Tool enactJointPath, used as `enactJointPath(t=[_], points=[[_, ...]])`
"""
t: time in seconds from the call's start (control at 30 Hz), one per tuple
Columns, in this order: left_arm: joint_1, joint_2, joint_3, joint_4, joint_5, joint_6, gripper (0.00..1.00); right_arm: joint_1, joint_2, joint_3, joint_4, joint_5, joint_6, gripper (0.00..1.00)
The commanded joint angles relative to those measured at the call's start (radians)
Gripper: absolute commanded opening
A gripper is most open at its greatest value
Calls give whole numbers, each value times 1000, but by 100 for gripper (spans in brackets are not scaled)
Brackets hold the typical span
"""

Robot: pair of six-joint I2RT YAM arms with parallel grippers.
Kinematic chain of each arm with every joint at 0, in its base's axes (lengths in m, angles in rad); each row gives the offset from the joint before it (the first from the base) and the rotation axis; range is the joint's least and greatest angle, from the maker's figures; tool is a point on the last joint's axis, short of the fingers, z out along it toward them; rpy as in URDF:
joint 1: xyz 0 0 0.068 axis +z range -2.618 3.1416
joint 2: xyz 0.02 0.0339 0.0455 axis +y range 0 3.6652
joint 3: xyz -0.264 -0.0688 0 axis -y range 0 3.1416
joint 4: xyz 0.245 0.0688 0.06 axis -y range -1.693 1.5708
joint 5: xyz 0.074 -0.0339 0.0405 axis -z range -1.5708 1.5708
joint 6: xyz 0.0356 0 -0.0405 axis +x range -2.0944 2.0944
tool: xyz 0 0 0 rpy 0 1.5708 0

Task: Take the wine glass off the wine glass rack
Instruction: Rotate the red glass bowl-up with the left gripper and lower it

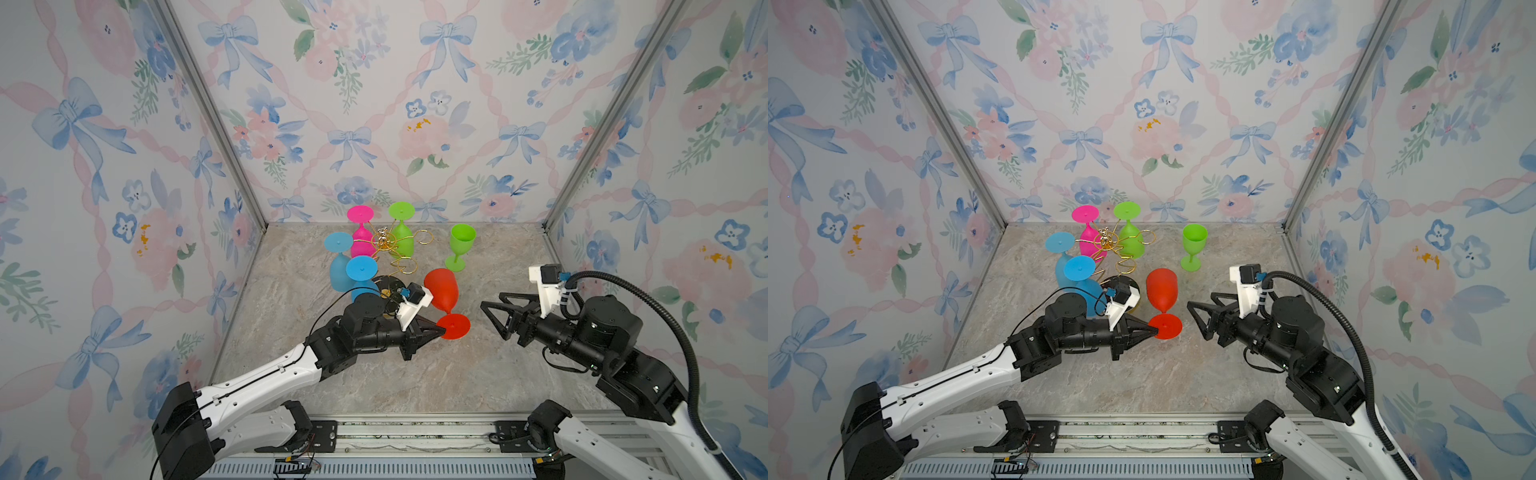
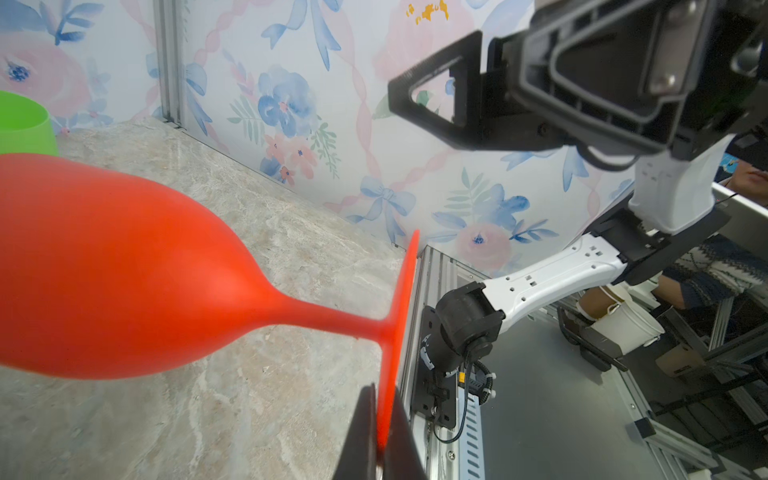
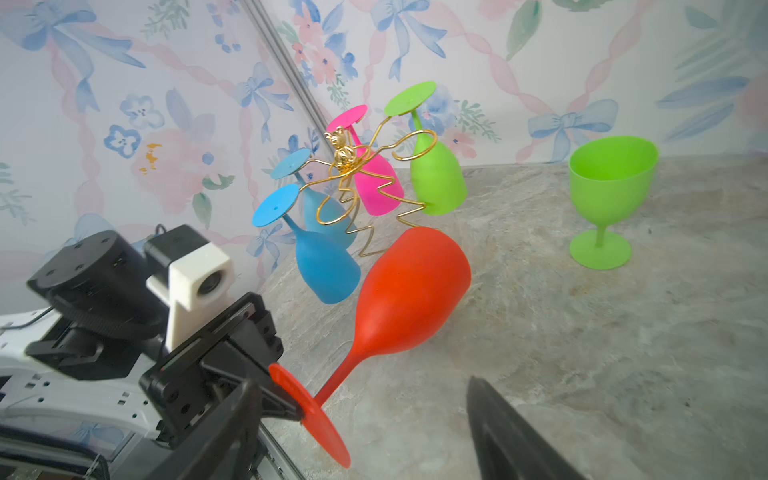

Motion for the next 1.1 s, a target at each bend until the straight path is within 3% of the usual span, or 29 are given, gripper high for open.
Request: enactJointPath(t=[0.0, 0.13, 0.3, 0.63, 0.9, 1.07], points=[[-41, -35, -2, -55, -50, 144, 0, -91, 92, 52, -141, -61, 86, 78], [-108, -61, -11, -83, -117, 252, 0, -225, 158, 69, -121, -222, 134, 78], [-191, -68, -20, -98, -293, 361, 0, -266, 209, 86, -110, -301, 145, 80], [-333, -33, -45, -107, -758, 645, 0, -268, 300, 189, -172, -347, 141, 79], [-409, 79, -77, -103, -1038, 869, 0, -268, 364, 249, -213, -376, 124, 77], [-450, 199, -67, -100, -1184, 944, 0, -266, 393, 271, -248, -388, 114, 74]])
